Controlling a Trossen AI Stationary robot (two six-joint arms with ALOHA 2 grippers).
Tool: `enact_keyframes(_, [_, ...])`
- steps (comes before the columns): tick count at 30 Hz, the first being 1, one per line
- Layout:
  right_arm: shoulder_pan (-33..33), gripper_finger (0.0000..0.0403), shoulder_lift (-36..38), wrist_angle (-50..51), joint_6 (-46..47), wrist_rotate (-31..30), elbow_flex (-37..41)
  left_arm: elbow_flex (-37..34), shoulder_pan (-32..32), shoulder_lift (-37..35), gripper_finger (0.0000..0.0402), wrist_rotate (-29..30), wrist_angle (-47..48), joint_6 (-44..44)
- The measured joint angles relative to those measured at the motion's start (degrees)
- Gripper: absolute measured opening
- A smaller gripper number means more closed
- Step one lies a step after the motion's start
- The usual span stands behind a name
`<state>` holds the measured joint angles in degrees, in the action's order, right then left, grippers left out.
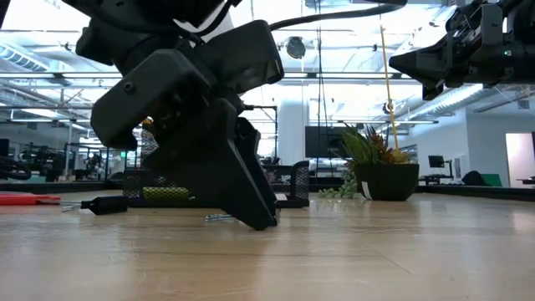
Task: Pick and place office supplies into organizer
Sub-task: Put the bottom black binder clip into the black desk organizer
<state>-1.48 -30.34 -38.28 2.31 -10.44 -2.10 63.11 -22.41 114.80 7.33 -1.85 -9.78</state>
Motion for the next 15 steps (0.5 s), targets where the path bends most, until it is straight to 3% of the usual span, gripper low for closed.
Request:
enact_keyframes(12, [0.0, 0.0, 0.0, 0.0, 0.0, 0.0, 0.0, 0.1, -0.1, 0.1, 0.0152, 0.9, 0.3, 0.1])
enact_keyframes(15, [0.0, 0.0, 0.0, 0.0, 0.0, 0.0, 0.0, 0.1, -0.1, 0.1, 0.0141, 1.6, 0.5, 0.0])
